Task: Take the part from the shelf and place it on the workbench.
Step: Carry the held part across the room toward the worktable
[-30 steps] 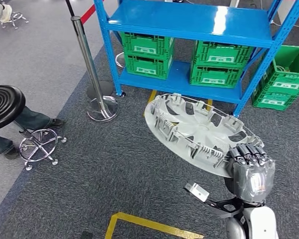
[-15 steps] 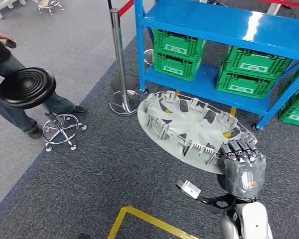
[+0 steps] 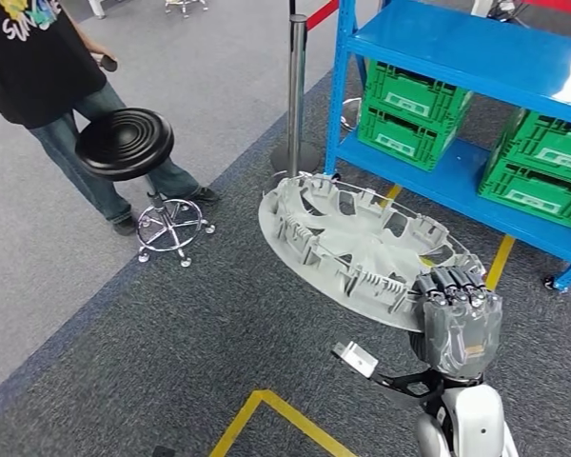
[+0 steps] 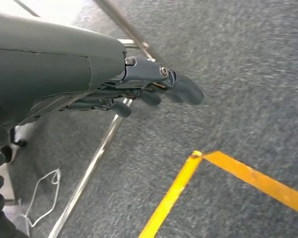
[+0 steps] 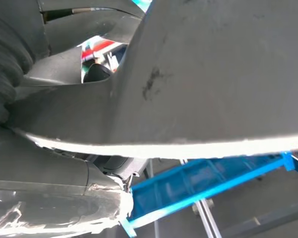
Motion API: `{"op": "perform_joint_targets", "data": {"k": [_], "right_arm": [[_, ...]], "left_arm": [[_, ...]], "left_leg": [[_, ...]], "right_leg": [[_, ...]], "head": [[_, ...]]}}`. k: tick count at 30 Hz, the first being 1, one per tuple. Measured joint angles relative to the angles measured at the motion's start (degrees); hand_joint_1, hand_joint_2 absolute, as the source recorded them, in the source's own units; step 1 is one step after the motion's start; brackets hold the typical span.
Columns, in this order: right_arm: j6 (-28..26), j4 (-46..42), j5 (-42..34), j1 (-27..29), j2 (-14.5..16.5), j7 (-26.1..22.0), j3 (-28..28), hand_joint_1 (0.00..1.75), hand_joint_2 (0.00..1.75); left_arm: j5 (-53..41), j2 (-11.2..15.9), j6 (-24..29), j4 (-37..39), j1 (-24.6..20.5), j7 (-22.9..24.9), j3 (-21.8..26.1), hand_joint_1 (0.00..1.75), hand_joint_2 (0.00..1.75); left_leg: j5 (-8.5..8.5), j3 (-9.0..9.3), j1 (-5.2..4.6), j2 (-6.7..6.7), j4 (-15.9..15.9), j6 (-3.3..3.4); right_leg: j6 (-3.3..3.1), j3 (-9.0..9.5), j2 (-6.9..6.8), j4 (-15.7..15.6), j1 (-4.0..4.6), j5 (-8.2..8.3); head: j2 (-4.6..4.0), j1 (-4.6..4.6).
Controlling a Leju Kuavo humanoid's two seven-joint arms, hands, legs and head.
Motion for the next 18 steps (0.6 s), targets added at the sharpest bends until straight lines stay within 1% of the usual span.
{"op": "perform_joint_targets", "data": {"k": [1, 2, 3, 4, 5, 6, 7, 8, 9, 10, 11, 12, 13, 14, 15, 16, 17, 18], "right_arm": [[0.01, 0.02, 0.06, -0.01, -0.08, 0.14, 0.13, 1.75, 1.75], [0.01, 0.05, 0.11, 0.00, -0.17, 0.29, 0.22, 1.75, 1.75], [0.01, 0.07, 0.16, 0.00, -0.26, 0.44, 0.27, 1.75, 1.75], [0.01, 0.11, 0.20, 0.01, -0.34, 0.53, 0.33, 1.75, 1.75], [0.01, 0.19, 0.21, 0.02, -0.41, 0.58, 0.42, 1.75, 1.75], [0.01, 0.26, 0.22, 0.02, -0.46, 0.62, 0.52, 1.75, 1.75], [0.01, 0.32, 0.22, 0.02, -0.52, 0.71, 0.63, 1.75, 1.75], [0.01, 0.36, 0.22, 0.01, -0.58, 0.90, 0.75, 1.75, 1.75], [0.00, 0.37, 0.22, 0.01, -0.67, 1.25, 0.88, 1.75, 1.75], [-0.01, 0.36, 0.22, 0.00, -0.79, 1.70, 1.00, 1.75, 1.75], [-0.01, 0.36, 0.21, 0.00, -0.94, 2.15, 1.12, 1.75, 1.75], [-0.01, 0.35, 0.21, -0.01, -1.11, 2.59, 1.26, 1.75, 1.75], [-0.01, 0.34, 0.20, -0.04, -1.27, 2.92, 1.40, 1.75, 1.75], [-0.01, 0.34, 0.19, -0.07, -1.43, 3.20, 1.58, 1.75, 1.75], [-0.01, 0.31, 0.14, -0.08, -1.60, 3.44, 1.76, 1.75, 1.75], [-0.01, 0.26, 0.06, -0.08, -1.76, 3.61, 1.88, 1.75, 1.75], [-0.01, 0.22, -0.05, -0.07, -1.97, 3.72, 1.96, 1.75, 1.75], [-0.02, 0.19, -0.17, -0.04, -2.17, 3.75, 1.98, 1.75, 1.75]], "left_arm": [[-0.01, 0.02, 0.01, 0.00, -0.02, 0.02, 0.00, 0.00, 1.75], [-0.04, 0.01, 0.01, 0.00, -0.06, 0.03, 0.00, 0.00, 1.75], [-0.06, 0.01, 0.01, 0.00, -0.13, 0.03, 0.00, 0.00, 1.75], [-0.08, 0.02, -0.01, 0.01, -0.16, 0.04, 0.00, 0.00, 1.75], [-0.10, 0.01, -0.02, 0.01, -0.14, 0.04, 0.00, 0.00, 1.75], [-0.10, 0.01, -0.03, 0.01, -0.08, 0.08, 0.00, 0.00, 1.75], [-0.10, 0.02, -0.05, 0.01, -0.03, 0.12, 0.00, 0.00, 1.75], [-0.13, 0.04, -0.10, 0.00, -0.01, 0.20, 0.00, 0.00, 1.75], [-0.15, 0.06, -0.15, 0.00, -0.06, 0.30, 0.00, 0.00, 1.75], [-0.20, 0.06, -0.20, 0.01, -0.19, 0.39, 0.00, 0.00, 1.75], [-0.26, 0.04, -0.25, 0.01, -0.30, 0.49, 0.00, 0.00, 1.75], [-0.30, 0.04, -0.29, 0.01, -0.35, 0.58, 0.00, 0.00, 1.75], [-0.34, 0.03, -0.34, 0.01, -0.32, 0.66, 0.00, 0.00, 1.75], [-0.36, 0.03, -0.38, 0.01, -0.17, 0.74, 0.00, 0.00, 1.75], [-0.39, 0.04, -0.43, 0.01, -0.05, 0.83, 0.00, 0.00, 1.75], [-0.44, 0.04, -0.50, 0.01, -0.01, 0.92, -0.01, 0.00, 1.75], [-0.48, 0.01, -0.62, 0.01, -0.02, 1.02, -0.01, 0.00, 1.75], [-0.53, -0.03, -0.80, 0.01, -0.10, 1.10, -0.02, 0.00, 1.75]], "left_leg": [[-1.30, -1.03, -0.05, 1.81, 2.13, -0.35], [-3.05, -2.62, -0.01, 3.90, 5.39, -0.69], [-4.87, -4.56, 0.17, 5.17, 9.32, -0.97], [-6.14, -6.29, 0.37, 5.73, 12.81, -1.16], [-6.43, -7.26, 0.53, 5.95, 14.75, -1.27], [-5.69, -7.19, 0.64, 6.09, 14.65, -1.29], [-4.00, -5.90, 0.67, 6.36, 12.25, -1.18], [-1.98, -3.80, 0.58, 7.11, 8.44, -0.89], [-0.61, -1.65, 0.26, 8.42, 4.52, -0.52], [0.21, -0.02, -0.05, 9.54, 1.45, -0.05], [0.36, 0.79, -0.36, 10.34, -0.24, 0.36], [0.10, 0.88, -0.60, 10.46, -0.78, 0.69], [0.14, 0.77, -0.61, 9.80, -0.95, 1.01], [0.27, 0.80, -0.49, 9.12, -1.18, 1.28], [0.40, 0.91, -0.33, 8.45, -1.42, 1.56], [0.55, 1.04, -0.15, 7.78, -1.66, 1.86], [0.63, 1.14, -0.01, 7.13, -1.78, 2.08], [0.62, 1.14, -0.01, 6.41, -1.79, 2.25]], "right_leg": [[-0.30, 0.10, -0.84, -0.16, -0.06, 0.05], [-0.54, 0.16, -1.70, -0.20, 0.04, 0.01], [-0.71, 0.17, -2.57, -0.20, 0.13, -0.06], [-0.79, 0.17, -3.44, -0.18, 0.21, -0.13], [-0.84, 0.20, -4.29, -0.17, 0.26, -0.20], [-0.84, 0.25, -5.08, -0.17, 0.30, -0.28], [-0.80, 0.35, -5.83, -0.17, 0.33, -0.37], [-0.71, 0.50, -6.52, -0.17, 0.36, -0.48], [-0.53, 0.65, -7.16, -0.15, 0.50, -0.64], [-0.28, 0.75, -7.78, -0.12, 0.64, -0.80], [-0.02, 0.80, -8.39, -0.09, 0.78, -0.94], [0.27, 0.87, -9.04, -0.12, 0.91, -1.04], [0.54, 1.03, -9.71, -0.22, 0.94, -1.12], [0.84, 1.09, -9.45, -0.12, 0.88, -1.38], [1.06, 0.89, -8.20, 0.50, 0.76, -1.99], [1.24, 0.13, -6.40, 2.25, 0.64, -3.15], [1.34, -1.37, -4.29, 5.33, 0.52, -4.86], [1.36, -3.29, -2.97, 9.24, 0.50, -6.69]], "head": [[0.00, -0.23], [0.00, -0.50], [0.00, -0.71], [0.00, -0.69], [0.00, -0.72], [0.00, -0.71], [0.00, -0.73], [0.00, -0.73], [0.00, -0.74], [0.00, -0.74], [0.00, -0.71], [0.00, -0.71], [0.00, -0.71], [0.00, -0.68], [0.00, -0.64], [0.00, -0.51], [0.00, -0.34], [0.00, -0.18]]}}
